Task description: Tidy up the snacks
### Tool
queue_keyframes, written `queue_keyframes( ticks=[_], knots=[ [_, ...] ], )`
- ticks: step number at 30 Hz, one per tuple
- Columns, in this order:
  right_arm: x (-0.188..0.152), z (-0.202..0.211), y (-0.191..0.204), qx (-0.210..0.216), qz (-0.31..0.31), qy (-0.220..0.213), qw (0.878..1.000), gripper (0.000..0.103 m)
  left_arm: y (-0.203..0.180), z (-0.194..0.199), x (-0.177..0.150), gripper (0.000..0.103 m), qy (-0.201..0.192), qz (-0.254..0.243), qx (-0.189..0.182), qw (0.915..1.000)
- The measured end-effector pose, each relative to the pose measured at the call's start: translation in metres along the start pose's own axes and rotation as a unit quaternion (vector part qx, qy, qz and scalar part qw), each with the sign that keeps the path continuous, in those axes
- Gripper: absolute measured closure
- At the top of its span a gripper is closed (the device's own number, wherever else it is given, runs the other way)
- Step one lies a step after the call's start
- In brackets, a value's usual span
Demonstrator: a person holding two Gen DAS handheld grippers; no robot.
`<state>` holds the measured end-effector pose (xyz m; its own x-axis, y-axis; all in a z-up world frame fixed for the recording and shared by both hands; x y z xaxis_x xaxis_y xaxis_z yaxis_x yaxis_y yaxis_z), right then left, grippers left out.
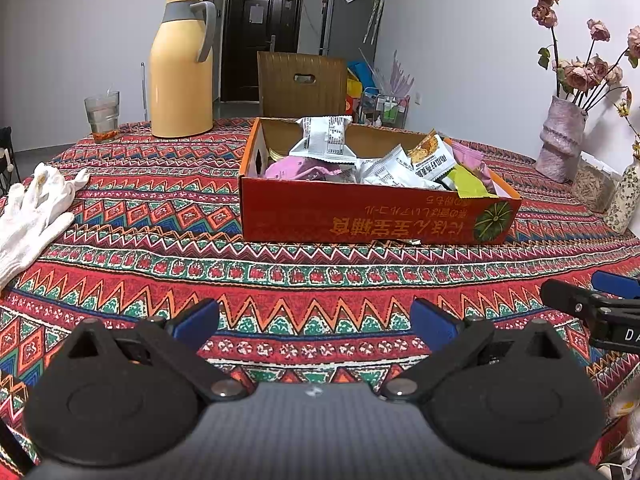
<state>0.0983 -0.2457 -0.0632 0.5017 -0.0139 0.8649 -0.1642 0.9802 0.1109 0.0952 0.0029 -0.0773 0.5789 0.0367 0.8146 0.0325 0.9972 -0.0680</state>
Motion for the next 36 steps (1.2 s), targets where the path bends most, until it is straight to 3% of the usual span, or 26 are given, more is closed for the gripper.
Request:
queue_keyframes(
  ticks=[36],
  knots=[
    [-0.0018,0.0002,-0.0035,-0.003,0.000,0.000,1.000,0.000,0.0013,-0.0005,-0.0014,0.000,0.002,0.005,0.002,1.0000]
  ],
)
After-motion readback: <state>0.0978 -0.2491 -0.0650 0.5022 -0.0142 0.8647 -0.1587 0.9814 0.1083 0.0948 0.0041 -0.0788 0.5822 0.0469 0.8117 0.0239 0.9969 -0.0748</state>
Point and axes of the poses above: each gripper's, at about its wrist camera, not at the fingertips, and z roughly against the way its jaws point, y to its left, x to its top, the point moved 9 cm from there along -z, roughly the way its jaws point, and after that the axes turned 1 degree about -z, right-handed, at the moved point
